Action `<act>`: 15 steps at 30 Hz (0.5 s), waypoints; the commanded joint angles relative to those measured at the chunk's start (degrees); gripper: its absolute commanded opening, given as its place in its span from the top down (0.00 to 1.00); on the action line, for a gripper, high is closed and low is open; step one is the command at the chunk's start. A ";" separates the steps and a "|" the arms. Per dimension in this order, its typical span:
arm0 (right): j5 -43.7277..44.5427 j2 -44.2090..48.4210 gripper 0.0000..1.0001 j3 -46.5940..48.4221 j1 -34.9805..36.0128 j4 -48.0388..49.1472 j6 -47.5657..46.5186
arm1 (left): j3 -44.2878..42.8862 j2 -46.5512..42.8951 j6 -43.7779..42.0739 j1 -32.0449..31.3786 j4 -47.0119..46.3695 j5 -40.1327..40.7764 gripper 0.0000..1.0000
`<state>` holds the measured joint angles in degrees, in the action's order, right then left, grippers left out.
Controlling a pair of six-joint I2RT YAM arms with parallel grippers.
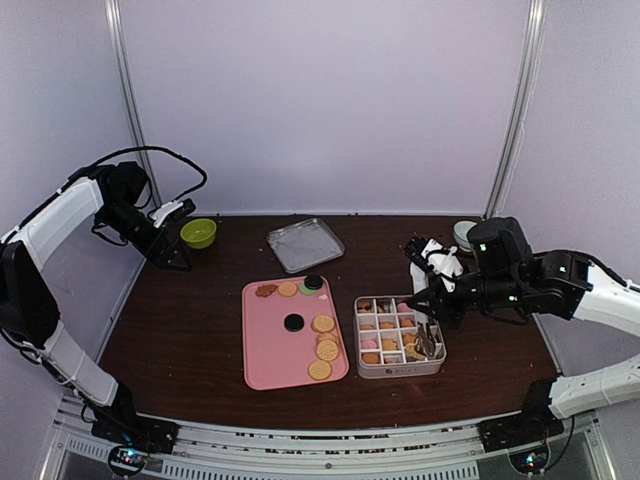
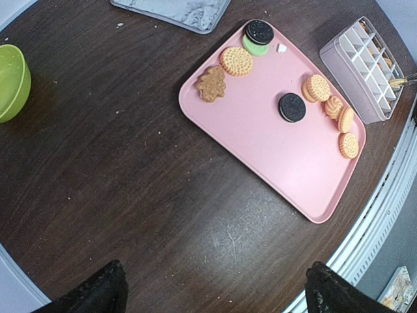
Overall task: Pack the cookies
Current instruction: Place the fake cookies in the empty pocket of the box.
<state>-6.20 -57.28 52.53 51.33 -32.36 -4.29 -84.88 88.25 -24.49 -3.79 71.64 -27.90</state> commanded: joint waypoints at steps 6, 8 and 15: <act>-2.13 -1.18 0.94 2.08 -0.13 0.93 -1.07 | -0.80 0.07 -0.70 0.24 -0.27 -0.24 0.02; -1.53 -1.74 0.94 2.34 0.08 -0.17 -1.50 | -0.89 0.01 -0.66 0.20 -0.34 -0.25 0.02; -0.75 -2.50 0.88 1.78 0.34 0.45 -1.18 | -0.88 0.22 -0.55 0.24 -0.28 -0.87 0.02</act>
<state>-7.53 -59.59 53.12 51.40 -32.77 -4.99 -84.88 88.25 -24.49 -3.79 71.64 -27.92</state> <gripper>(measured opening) 0.232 0.978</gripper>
